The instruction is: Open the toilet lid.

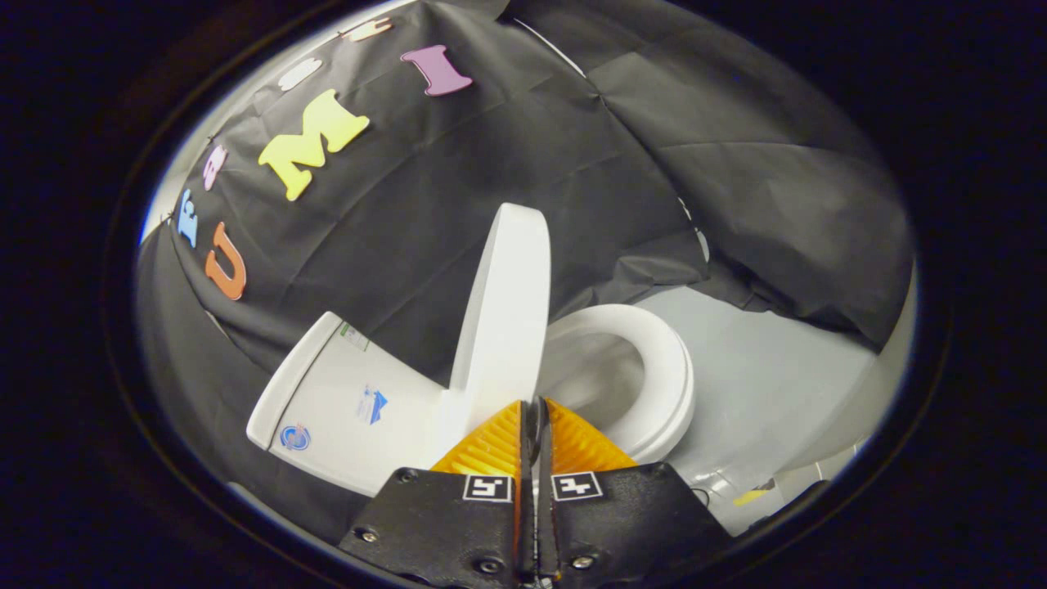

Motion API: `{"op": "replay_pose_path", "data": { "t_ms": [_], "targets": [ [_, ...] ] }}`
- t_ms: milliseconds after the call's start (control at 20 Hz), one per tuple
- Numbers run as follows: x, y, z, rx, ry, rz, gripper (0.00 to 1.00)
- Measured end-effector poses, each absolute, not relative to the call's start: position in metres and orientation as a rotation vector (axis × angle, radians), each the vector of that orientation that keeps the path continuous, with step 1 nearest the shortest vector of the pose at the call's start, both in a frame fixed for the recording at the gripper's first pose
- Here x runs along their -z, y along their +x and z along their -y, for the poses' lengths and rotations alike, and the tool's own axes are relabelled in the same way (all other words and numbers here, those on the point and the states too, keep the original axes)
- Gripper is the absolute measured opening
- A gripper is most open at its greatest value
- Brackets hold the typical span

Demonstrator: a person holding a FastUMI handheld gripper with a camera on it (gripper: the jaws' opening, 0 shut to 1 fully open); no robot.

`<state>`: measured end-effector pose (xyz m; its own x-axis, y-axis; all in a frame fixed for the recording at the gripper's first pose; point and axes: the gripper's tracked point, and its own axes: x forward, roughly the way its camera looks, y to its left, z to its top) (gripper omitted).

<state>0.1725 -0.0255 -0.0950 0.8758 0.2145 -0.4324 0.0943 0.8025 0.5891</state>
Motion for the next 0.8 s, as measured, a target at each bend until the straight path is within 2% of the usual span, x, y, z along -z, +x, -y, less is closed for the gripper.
{"op": "replay_pose_path", "data": {
  "t_ms": [800],
  "targets": [
    [0.051,0.164,-0.013,-0.038,0.452,-0.464,0.05]
  ]
}}
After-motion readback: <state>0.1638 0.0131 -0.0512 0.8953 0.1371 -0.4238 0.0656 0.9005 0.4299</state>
